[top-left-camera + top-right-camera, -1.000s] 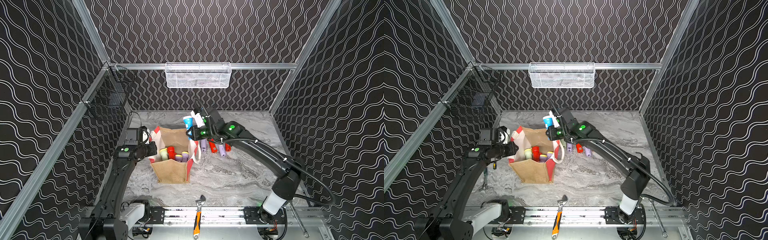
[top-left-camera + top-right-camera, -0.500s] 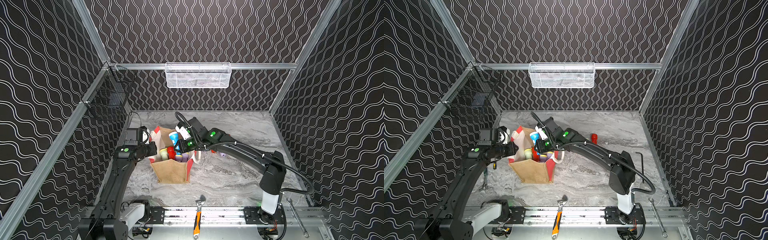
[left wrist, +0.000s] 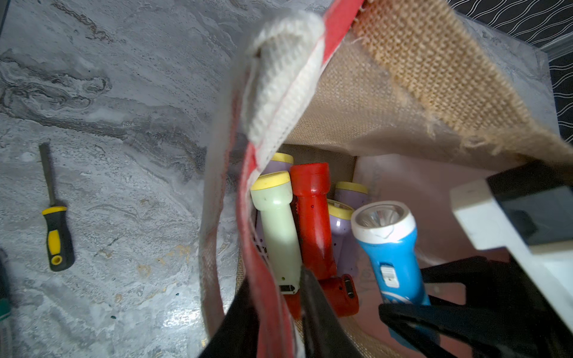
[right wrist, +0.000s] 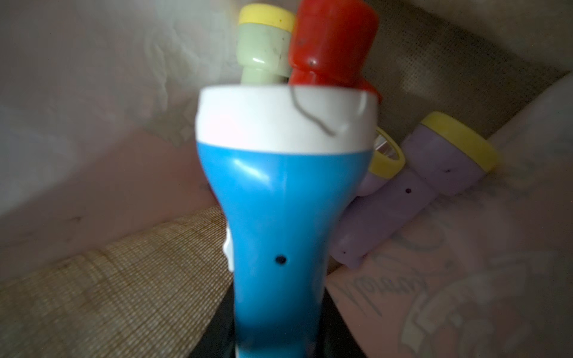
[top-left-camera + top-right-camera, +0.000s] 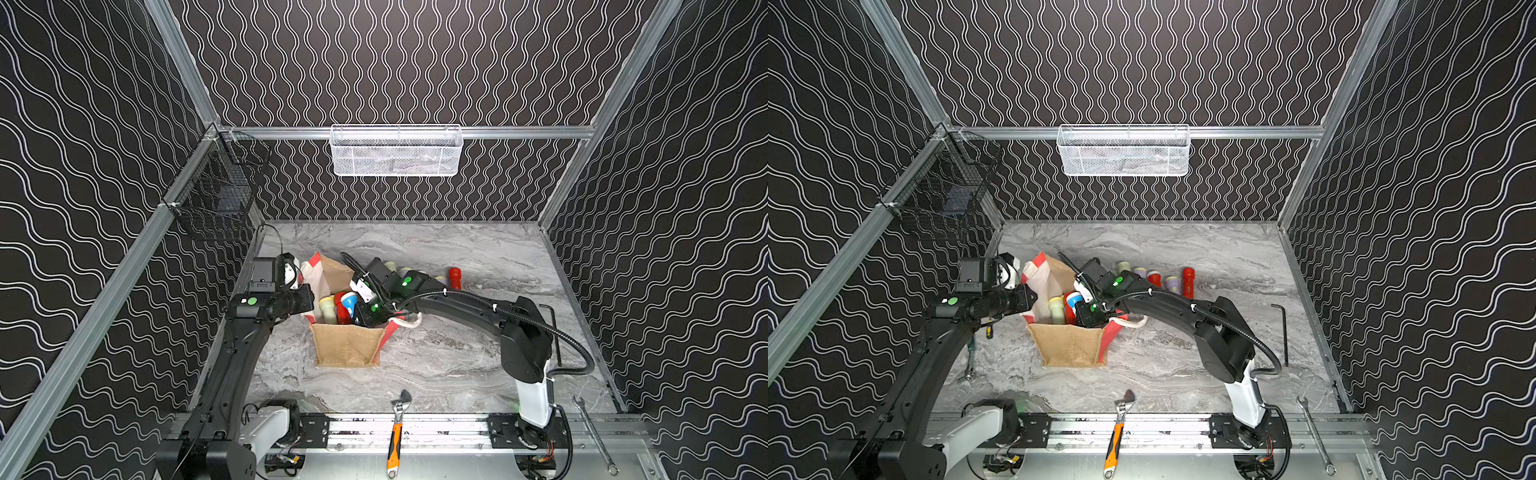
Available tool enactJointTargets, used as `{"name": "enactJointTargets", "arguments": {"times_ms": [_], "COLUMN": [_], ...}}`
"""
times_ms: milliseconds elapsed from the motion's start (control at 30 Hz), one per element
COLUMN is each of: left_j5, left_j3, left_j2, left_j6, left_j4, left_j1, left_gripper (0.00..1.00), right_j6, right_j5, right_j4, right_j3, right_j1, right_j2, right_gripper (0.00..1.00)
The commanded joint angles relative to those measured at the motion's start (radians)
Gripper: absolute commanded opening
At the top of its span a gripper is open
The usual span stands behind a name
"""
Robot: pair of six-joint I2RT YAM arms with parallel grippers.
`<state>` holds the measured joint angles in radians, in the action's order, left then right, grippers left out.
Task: Put the flashlights into the tote bags
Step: Place the flashlight in the canvas bag.
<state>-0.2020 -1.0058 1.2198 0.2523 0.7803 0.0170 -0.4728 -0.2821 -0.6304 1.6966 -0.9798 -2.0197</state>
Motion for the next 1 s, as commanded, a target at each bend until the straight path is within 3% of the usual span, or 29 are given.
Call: {"name": "enactJointTargets", "arguments": {"times_ms": [0, 367, 967], "left_j5": [-0.018, -0.028, -0.039], "left_j3": [0.005, 0.006, 0.009], "left_j2": [0.008, 0.012, 0.015], "left_j6": [-0.01, -0.01, -0.013], "left_j4": [-0.02, -0.024, -0.024], "left_j1": [-0.002, -0.003, -0.003], "left_gripper": [0.27, 0.27, 0.28], "right_j6": [-0.026, -0.161, -0.18], "right_j5": [-0.015, -0.118, -0.095], "right_j4": [-0.003, 0.018, -0.065], "right_j3": [0.032, 0.072, 0.172], "right_j1": [0.0, 0.017, 0.026], "right_j2": [-0.034, -0.146, -0.194], "right_gripper": [0.3, 0.3, 0.38]}}
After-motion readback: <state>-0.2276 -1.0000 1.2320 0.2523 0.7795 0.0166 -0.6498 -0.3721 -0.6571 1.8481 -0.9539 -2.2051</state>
